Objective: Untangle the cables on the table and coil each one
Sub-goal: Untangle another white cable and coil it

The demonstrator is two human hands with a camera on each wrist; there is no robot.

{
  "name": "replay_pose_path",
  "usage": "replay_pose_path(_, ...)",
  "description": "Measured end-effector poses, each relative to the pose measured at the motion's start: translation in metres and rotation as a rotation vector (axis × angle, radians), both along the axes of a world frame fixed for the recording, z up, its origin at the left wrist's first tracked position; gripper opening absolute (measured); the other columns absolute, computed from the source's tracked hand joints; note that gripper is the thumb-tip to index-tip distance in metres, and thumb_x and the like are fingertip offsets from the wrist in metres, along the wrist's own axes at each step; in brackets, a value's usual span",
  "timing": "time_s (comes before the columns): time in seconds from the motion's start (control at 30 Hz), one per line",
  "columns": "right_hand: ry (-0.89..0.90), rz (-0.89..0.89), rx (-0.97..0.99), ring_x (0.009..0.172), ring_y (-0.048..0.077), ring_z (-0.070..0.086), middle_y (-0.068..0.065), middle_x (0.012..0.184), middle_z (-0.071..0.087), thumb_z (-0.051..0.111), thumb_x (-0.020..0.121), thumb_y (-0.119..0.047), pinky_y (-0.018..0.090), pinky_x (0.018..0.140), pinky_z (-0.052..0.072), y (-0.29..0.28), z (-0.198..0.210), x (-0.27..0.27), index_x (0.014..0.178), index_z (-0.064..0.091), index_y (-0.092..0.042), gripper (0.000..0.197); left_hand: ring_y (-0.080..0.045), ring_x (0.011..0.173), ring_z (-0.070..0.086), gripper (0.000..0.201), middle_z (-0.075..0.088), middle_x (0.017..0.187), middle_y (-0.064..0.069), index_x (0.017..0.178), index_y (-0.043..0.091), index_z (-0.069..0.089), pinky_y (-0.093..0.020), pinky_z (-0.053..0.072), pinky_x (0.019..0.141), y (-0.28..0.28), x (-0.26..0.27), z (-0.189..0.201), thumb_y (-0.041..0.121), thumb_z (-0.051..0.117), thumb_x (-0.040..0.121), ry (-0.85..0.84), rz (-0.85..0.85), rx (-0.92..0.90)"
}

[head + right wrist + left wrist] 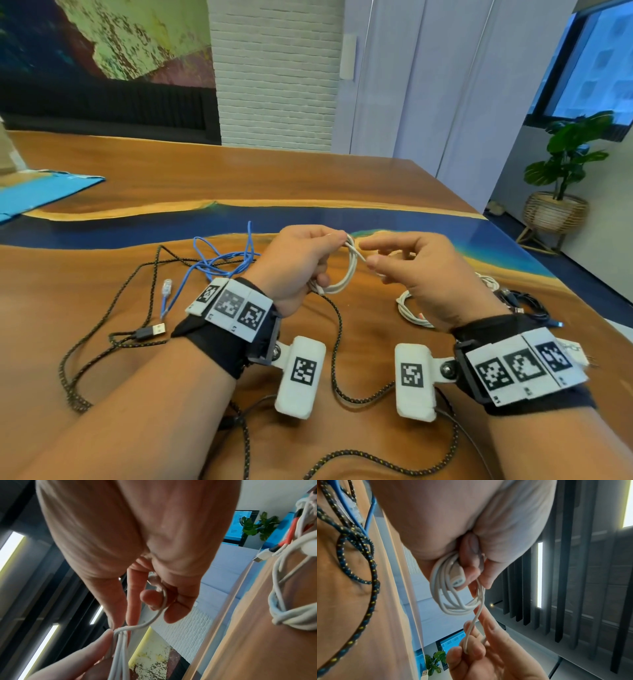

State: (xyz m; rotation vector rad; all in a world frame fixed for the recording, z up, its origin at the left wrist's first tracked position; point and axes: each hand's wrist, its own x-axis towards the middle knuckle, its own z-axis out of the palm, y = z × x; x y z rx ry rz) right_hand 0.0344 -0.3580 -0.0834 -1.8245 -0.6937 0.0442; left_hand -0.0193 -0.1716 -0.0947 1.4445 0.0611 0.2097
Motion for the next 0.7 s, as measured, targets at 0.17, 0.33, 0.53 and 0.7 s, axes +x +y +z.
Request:
replay_pose_path(0.17, -0.056, -0.089, -0.081, 0.11, 0.005, 0.061, -0.01, 0.12, 0.065, 0.085, 0.08, -0.021, 0.034, 0.093, 0.051, 0.003, -0.003, 0.001, 0.088, 0.082, -0.031, 0.013, -0.01, 0.048, 0.026, 0.022, 0.027, 0.061, 0.003, 0.105, 0.0, 0.071, -0.022, 0.034, 0.043, -0.004, -0.001, -0.001, 0.016, 0.056, 0.104, 0.006, -0.019, -0.019)
replay_pose_path(0.33, -0.144, -0.234, -0.016, 0.142, -0.002, 0.025, -0.012, 0.163, 0.025, 0.085, 0.08, -0.029, 0.032, 0.109, 0.026, 0.001, -0.003, 0.004, 0.089, 0.081, -0.038, 0.013, -0.008, 0.047, 0.024, 0.019, 0.025, 0.061, 0.004, 0.1, 0.004, 0.068, -0.021, 0.032, 0.044, -0.009, -0.004, 0.001, 0.016, 0.054, 0.105, 0.016, -0.085, -0.094)
replay_pose_path(0.53, -0.196, -0.178, -0.04, 0.119, 0.0, 0.053, -0.012, 0.123, 0.062, 0.073, 0.091, -0.036, 0.041, 0.103, 0.048, 0.003, -0.006, 0.009, 0.091, 0.081, -0.033, 0.009, -0.008, 0.048, 0.02, 0.019, 0.023, 0.059, 0.006, 0.097, 0.008, 0.065, -0.019, 0.028, 0.044, -0.01, -0.008, 0.009, 0.018, 0.052, 0.106, 0.003, -0.126, -0.199)
replay_pose_path(0.7, -0.096, -0.085, 0.067, 0.087, 0.017, 0.074, 0.0, 0.087, 0.078, 0.06, 0.101, -0.011, 0.041, 0.08, 0.063, 0.008, -0.009, 0.005, 0.1, 0.077, -0.017, 0.018, -0.008, 0.049, 0.023, 0.019, 0.025, 0.063, 0.005, 0.103, 0.006, 0.065, -0.02, 0.03, 0.046, -0.012, -0.004, 0.005, 0.021, 0.054, 0.105, 0.02, -0.052, -0.196)
